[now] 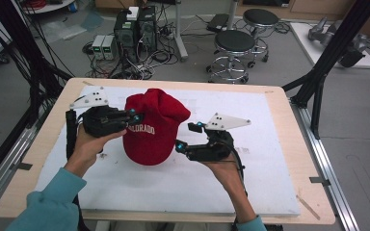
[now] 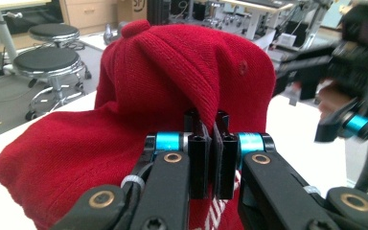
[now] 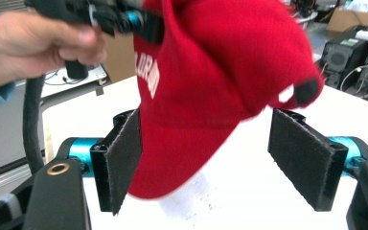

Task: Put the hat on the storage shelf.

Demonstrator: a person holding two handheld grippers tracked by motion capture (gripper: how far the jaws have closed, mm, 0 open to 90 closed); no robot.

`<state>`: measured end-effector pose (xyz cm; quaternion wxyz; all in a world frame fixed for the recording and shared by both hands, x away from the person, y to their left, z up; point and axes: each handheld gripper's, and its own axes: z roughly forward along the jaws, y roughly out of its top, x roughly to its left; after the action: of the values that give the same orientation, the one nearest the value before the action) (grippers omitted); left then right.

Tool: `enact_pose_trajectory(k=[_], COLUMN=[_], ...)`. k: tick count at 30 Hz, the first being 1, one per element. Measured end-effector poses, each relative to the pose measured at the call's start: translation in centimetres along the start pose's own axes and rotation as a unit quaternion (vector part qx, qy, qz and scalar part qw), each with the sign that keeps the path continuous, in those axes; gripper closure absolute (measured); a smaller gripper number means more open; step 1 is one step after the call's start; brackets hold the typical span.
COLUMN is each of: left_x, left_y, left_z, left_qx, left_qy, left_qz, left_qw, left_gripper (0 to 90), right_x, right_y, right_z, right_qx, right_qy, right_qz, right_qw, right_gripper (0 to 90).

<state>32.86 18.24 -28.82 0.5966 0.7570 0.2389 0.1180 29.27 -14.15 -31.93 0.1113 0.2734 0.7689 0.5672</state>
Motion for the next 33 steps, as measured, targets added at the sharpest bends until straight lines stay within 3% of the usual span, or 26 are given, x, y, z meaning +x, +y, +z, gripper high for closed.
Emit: enact_pose_trajectory(k=[15,22,25,29,33], left_x=[-0.8,-1.4,-1.4,-1.1,-0.9], left_y=[2.3,2.4,2.4,2.4,2.3], left_z=[-0.1,0.6,0.5,0.4,0.4], left_qx=[-0.005,-0.003,-0.005,-0.011,-0.012], left_qy=[0.003,-0.011,-0.008,-0.005,-0.003], left_qz=[0.019,0.024,0.026,0.022,0.019], left_qw=[0.9998,0.9996,0.9996,0.9997,0.9997], left_gripper=[87.0,87.0,87.0,86.9,86.9], right_x=[-0.4,-0.5,-0.7,-0.9,-0.7], right_y=[-0.8,-0.8,-0.9,-0.8,-0.7], right_z=[1.6,2.4,2.4,2.2,2.3], right_qx=[0.013,0.012,0.007,-0.010,-0.018], right_qy=[0.018,0.055,0.070,0.108,0.138], right_qz=[0.019,0.032,0.044,0.054,0.043], right_qw=[0.9996,0.9979,0.9965,0.9927,0.9893], right_gripper=[27.2,47.4,59.1,73.8,83.1])
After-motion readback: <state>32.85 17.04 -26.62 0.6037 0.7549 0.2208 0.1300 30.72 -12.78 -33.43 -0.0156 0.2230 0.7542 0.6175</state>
